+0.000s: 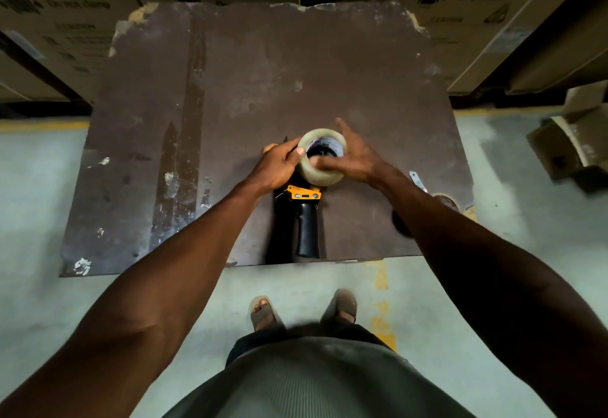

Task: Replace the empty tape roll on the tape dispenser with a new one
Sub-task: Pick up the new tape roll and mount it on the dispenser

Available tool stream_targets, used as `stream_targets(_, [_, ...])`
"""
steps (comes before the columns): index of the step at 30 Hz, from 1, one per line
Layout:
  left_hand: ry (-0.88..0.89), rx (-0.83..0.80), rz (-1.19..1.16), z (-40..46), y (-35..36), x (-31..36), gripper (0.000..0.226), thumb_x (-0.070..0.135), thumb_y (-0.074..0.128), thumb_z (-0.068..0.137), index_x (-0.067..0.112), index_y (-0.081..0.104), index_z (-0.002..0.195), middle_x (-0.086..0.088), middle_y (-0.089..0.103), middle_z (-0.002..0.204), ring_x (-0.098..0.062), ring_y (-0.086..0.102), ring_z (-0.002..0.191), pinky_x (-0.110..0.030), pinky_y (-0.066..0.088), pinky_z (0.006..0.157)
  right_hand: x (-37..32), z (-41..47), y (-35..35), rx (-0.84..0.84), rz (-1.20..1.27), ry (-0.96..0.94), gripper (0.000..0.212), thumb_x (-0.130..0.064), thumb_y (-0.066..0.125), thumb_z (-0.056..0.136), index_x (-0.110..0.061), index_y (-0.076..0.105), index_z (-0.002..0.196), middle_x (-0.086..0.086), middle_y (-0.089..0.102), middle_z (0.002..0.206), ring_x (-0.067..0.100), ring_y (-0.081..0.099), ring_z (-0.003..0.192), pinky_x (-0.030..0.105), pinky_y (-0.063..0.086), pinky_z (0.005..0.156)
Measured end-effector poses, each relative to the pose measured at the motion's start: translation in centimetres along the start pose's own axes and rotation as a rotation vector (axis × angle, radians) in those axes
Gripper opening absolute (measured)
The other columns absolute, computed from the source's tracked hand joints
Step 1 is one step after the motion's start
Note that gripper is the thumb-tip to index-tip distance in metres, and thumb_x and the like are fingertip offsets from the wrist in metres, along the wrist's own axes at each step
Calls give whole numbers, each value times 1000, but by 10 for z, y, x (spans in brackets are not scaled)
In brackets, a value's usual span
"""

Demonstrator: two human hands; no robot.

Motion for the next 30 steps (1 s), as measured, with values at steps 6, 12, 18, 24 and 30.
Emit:
stream_targets(6, [34,-132,29,-4,-1,4,56,59,52,89,44,48,143,-4,68,127,-19,58,125,-40,42,113,30,-2,-11,-43,367,257,28,-23,68,95,-11,67,121,3,71,90,15,65,77,27,57,67])
stream_targets(12, [42,-216,14,-4,-1,6,57,51,53,95,33,44,148,1,61,140,-15,53,131,-44,37,117,34,1,-7,-33,474,231,5,-18,67,96,-21,71,98,7,74,100,22,68,96,44,56,94])
stream_targets(18, [46,-260,28,-7,-2,9,58,53,53,95,38,40,150,0,56,144,-15,50,135,-44,36,117,41,1,-3,-3,625,203,38,-13,72,92,-13,65,130,1,76,98,11,73,80,26,59,64])
stream_targets(24, [24,-237,186,-3,-4,-3,64,68,47,90,48,35,149,-14,57,128,-27,53,124,-49,40,112,35,-2,7,-55,731,203,29,-4,64,96,-20,64,121,1,73,99,14,70,81,20,54,53])
stream_targets(30, [9,-193,232,-6,-4,7,63,68,42,87,50,36,147,-14,55,123,-27,54,116,-47,44,108,38,1,4,-117,721,224,25,-11,63,98,-23,67,119,8,73,115,25,67,109,48,52,104])
Point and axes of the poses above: each hand's wrist, its own z-axis towards the middle knuckle, its own y-axis out of the palm, x = y × z, the point moved 7 cm from there along z, towards the middle knuckle
